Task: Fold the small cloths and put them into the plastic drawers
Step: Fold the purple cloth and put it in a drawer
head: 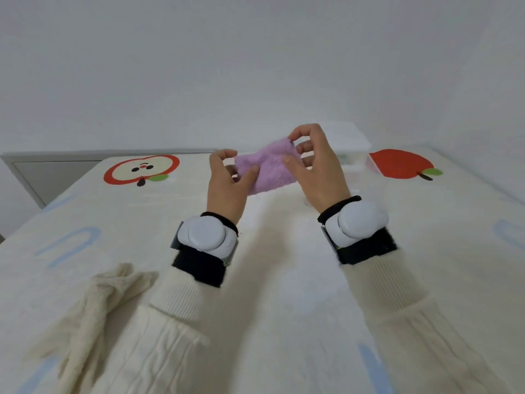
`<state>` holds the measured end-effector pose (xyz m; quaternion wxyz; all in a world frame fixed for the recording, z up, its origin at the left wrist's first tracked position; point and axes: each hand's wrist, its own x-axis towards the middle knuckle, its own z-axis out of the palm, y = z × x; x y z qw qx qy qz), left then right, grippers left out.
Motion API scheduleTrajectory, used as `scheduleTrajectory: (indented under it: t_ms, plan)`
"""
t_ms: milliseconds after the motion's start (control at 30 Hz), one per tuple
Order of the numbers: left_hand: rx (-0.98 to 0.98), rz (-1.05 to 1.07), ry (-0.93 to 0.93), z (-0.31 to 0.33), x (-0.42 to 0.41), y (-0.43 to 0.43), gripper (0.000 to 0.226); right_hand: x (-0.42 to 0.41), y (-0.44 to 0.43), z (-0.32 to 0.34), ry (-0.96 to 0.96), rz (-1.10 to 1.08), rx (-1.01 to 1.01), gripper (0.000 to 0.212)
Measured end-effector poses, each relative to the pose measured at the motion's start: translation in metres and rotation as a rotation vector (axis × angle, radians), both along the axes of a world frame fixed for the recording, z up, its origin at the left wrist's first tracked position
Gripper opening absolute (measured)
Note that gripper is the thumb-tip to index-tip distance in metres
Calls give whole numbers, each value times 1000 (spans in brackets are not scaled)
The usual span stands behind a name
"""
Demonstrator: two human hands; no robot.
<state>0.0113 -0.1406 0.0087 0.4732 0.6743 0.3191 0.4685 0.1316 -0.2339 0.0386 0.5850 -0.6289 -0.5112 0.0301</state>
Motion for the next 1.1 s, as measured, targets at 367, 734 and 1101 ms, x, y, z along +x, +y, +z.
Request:
scheduleTrajectory:
  t_ms: [367,734,1101]
  plan:
    - [243,-143,207,31,80,-31,16,85,-55,9,-172,-376,-95,10]
    - [572,-5,796,32,109,-50,48,117,-68,5,-350,-413,-387,7]
    - [621,-92,1038,27,115,-56,54,128,-52,6,-568,-624,-743,18]
